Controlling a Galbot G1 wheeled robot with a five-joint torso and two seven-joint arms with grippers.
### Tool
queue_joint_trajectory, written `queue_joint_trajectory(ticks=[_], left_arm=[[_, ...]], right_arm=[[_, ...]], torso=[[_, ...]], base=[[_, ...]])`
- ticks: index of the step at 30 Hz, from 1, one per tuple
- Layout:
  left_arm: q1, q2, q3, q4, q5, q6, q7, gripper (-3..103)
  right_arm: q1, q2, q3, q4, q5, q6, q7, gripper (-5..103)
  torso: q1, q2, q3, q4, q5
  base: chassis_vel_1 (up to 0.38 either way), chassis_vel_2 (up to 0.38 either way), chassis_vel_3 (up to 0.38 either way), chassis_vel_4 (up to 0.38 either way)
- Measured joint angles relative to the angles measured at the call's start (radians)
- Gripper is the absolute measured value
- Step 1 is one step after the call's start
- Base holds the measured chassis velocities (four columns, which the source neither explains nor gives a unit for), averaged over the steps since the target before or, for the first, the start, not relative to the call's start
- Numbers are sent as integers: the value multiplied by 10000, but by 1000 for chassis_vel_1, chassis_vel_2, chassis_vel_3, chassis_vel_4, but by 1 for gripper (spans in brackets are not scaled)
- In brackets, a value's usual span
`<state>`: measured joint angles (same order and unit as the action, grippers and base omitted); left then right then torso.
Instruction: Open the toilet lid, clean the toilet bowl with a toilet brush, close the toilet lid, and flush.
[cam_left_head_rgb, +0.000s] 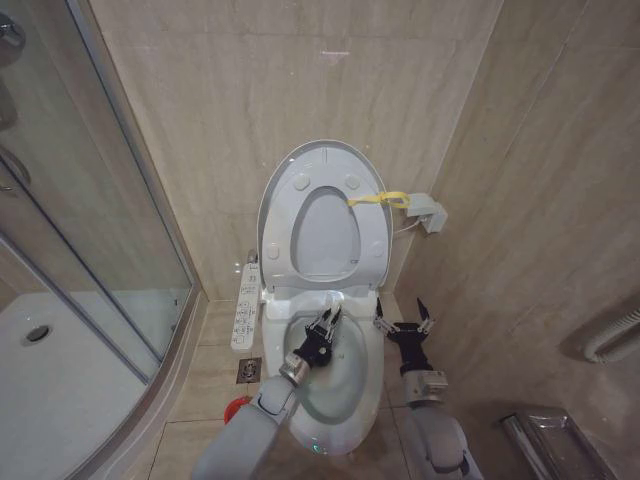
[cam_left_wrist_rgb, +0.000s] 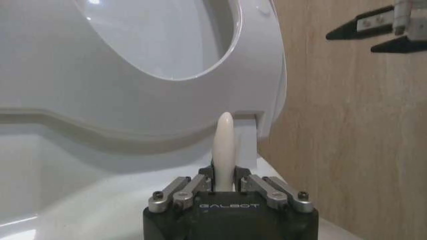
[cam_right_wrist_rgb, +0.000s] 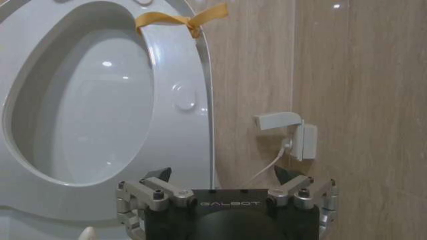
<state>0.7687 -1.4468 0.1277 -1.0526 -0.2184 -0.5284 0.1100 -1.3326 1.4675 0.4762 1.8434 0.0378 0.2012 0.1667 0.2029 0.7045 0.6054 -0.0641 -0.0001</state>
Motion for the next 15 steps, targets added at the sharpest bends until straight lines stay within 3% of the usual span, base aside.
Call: queue_joint_trajectory(ticks=[8,15], left_arm=[[757,564,-105,-2682,1,439,-304,19],[1751,1034,-466,-4911,675,540,-488,19]], right_arm=[[0,0,0,0,0,0,0,100],[0,0,0,0,0,0,0,100]], torso=[[0,0,0,0,1],[0,1,-1,0,1]], base=[[0,0,0,0],[0,0,0,0]])
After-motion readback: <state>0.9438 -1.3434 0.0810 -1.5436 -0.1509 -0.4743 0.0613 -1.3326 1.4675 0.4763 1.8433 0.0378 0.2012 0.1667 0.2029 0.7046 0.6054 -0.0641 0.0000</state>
